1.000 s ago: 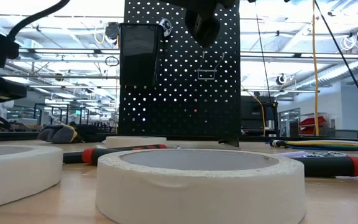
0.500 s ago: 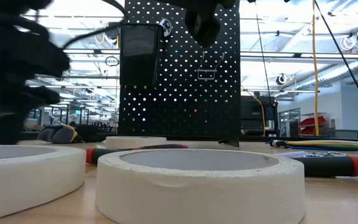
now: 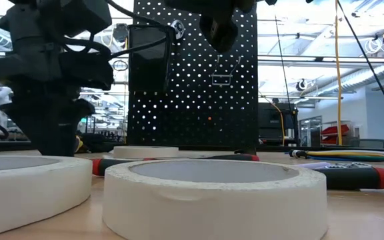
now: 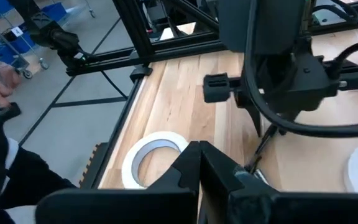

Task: Hang tools onto peg board
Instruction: Put the black pen into the black bin on the peg board

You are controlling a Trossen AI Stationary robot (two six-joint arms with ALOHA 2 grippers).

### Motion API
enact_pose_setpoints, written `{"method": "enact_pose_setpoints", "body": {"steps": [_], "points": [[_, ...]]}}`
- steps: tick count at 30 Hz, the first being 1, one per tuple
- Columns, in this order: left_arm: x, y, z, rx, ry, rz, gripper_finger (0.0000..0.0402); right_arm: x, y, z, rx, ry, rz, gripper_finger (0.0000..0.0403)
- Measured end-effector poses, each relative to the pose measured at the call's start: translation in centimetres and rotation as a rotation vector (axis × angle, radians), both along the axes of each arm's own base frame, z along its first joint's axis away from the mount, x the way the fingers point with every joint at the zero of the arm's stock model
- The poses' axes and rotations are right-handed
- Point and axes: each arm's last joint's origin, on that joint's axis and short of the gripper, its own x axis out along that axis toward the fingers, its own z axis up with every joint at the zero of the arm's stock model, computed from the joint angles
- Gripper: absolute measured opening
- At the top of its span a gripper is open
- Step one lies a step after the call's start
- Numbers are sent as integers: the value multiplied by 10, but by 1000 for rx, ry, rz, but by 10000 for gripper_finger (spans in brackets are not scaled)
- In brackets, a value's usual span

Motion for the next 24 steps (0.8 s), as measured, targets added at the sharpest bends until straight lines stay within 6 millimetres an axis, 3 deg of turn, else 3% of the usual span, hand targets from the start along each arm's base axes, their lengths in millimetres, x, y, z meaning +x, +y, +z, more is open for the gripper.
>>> {"method": "enact_pose_setpoints", "body": {"steps": [5,10,18,24], "points": [[-5,-7,19,-32,-83,-23,156,5,-1,-9,-49,-3,-61,0],[-15,-8,45,-28,-193,-15,156,17,2,-30,-19,0,-61,7],[-42,-4,73,17,-231,20,156,36,0,-57,170,-35,-59,84],[-68,-7,74,105,-129,-40,156,61,3,-50,141,-51,-34,126]]}}
